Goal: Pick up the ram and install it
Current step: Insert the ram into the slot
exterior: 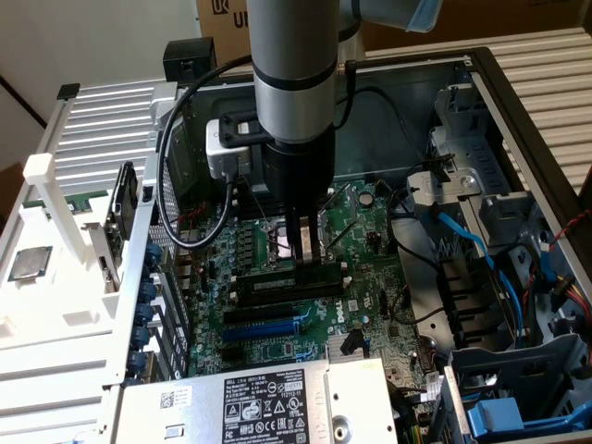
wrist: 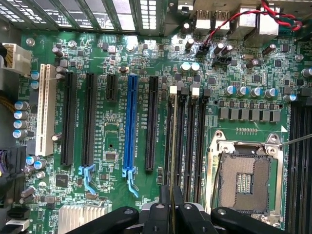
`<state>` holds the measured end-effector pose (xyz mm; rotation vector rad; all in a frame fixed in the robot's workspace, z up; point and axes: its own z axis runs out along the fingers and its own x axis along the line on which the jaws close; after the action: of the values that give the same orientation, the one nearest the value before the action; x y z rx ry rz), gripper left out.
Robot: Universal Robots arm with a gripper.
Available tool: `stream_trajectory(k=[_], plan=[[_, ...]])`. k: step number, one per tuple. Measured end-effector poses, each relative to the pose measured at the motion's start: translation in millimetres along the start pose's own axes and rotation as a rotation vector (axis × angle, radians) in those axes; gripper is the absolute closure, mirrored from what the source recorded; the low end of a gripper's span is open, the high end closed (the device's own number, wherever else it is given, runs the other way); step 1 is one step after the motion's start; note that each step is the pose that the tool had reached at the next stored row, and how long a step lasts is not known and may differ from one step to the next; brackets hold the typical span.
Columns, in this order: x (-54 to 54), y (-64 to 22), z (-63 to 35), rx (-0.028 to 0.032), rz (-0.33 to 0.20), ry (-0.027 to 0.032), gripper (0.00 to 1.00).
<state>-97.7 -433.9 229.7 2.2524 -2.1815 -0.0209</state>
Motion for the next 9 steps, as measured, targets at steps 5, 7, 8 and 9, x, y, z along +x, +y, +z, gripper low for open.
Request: stream_trajectory(k=[5, 7, 8, 9], plan=[[0.0, 0.0, 1.3, -0.0001, 0.0, 0.0001, 0.87], [0.0, 0.0, 1.9, -0.0001, 0.0, 0.0001, 0.87], [0.0, 0.0, 2.3, -0.0001, 0.0, 0.0001, 0.87], [0.0, 0.0, 2.6, -0.0001, 0.0, 0.0001, 0.87]])
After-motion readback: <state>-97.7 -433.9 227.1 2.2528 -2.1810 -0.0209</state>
